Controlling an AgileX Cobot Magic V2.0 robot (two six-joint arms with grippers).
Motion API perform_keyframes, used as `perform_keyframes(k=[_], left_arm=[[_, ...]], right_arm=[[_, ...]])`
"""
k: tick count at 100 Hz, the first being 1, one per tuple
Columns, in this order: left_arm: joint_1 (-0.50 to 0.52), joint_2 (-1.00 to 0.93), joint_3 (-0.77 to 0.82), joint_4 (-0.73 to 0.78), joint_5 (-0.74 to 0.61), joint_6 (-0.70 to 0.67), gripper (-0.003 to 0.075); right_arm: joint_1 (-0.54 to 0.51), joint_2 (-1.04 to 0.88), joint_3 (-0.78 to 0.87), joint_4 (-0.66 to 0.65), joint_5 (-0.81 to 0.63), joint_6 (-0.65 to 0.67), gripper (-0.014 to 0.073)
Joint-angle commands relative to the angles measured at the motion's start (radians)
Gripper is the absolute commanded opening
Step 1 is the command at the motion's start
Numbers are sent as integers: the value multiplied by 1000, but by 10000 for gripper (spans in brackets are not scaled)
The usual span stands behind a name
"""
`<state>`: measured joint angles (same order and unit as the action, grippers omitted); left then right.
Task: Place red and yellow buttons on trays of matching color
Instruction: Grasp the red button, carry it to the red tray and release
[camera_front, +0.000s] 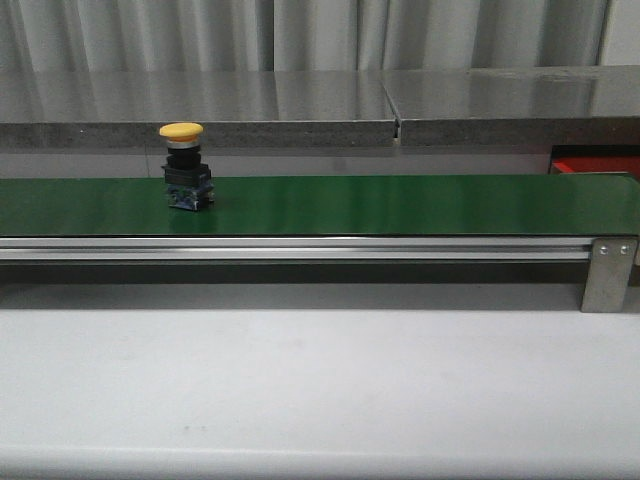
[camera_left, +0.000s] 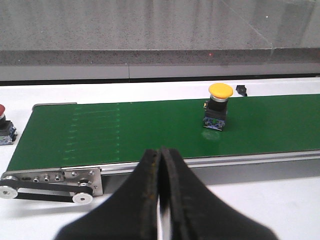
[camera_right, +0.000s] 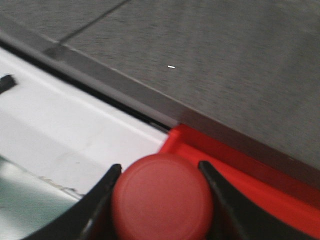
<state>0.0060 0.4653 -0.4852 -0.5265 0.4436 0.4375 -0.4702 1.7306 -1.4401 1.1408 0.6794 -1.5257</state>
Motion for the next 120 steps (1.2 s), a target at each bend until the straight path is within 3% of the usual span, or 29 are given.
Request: perform_keyframes(k=[1, 17, 38, 120], left_arm=[[-7, 5, -26, -27, -62, -2, -20], [-7, 5, -26, -27, -62, -2, -20], [-7, 5, -26, -27, -62, -2, -20], [-7, 5, -26, -27, -62, -2, -20]], right_arm=[[-62, -28, -31, 102, -46, 1, 145], [-129, 24, -31, 126, -98, 1, 145], [-138, 113, -31, 148, -208, 1, 145], [-138, 348, -95, 169, -163, 1, 145]])
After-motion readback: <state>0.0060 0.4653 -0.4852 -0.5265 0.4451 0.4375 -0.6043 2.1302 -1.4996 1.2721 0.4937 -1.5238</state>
